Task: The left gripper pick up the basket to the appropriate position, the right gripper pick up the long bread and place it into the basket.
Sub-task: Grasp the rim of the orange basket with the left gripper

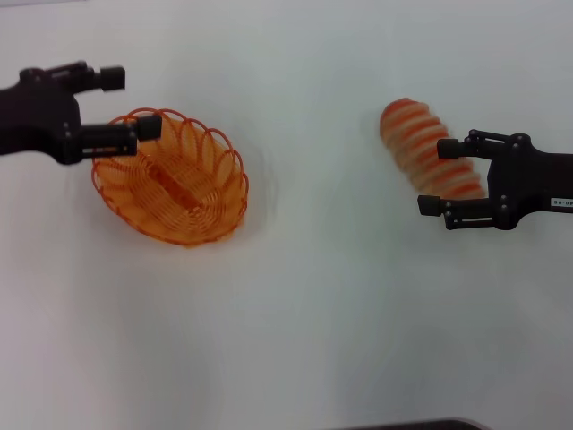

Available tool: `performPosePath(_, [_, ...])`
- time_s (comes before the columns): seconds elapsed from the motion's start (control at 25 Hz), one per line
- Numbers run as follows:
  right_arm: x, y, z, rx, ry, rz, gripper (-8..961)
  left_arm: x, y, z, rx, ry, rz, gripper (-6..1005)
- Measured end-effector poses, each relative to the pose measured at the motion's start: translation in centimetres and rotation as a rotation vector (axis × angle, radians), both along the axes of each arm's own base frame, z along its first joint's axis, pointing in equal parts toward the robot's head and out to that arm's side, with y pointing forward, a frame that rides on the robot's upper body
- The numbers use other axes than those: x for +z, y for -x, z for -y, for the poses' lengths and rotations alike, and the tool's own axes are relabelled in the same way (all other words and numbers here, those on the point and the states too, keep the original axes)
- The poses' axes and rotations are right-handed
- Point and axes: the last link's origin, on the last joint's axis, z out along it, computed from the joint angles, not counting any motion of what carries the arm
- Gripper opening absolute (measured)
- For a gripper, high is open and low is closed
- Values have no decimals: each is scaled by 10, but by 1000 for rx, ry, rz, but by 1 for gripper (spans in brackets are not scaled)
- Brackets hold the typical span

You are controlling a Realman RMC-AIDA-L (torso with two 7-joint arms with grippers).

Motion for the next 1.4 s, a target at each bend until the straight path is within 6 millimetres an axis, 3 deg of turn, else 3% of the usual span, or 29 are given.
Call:
performPosePath(0.36, [0, 0, -1, -2, -4, -3, 925, 9, -17, -18, -6, -60, 55, 851])
performPosePath(0.8, [2, 3, -2, 15, -5, 0, 924, 17, -41, -52, 100, 45, -48, 832])
performPosePath(1.04, [4, 2, -5, 19, -12, 8, 925, 16, -59, -74, 181, 66, -178, 811])
performPosePath(1.4, [5, 2, -6, 19, -17, 12, 924, -2, -82, -98, 277, 76, -486, 805])
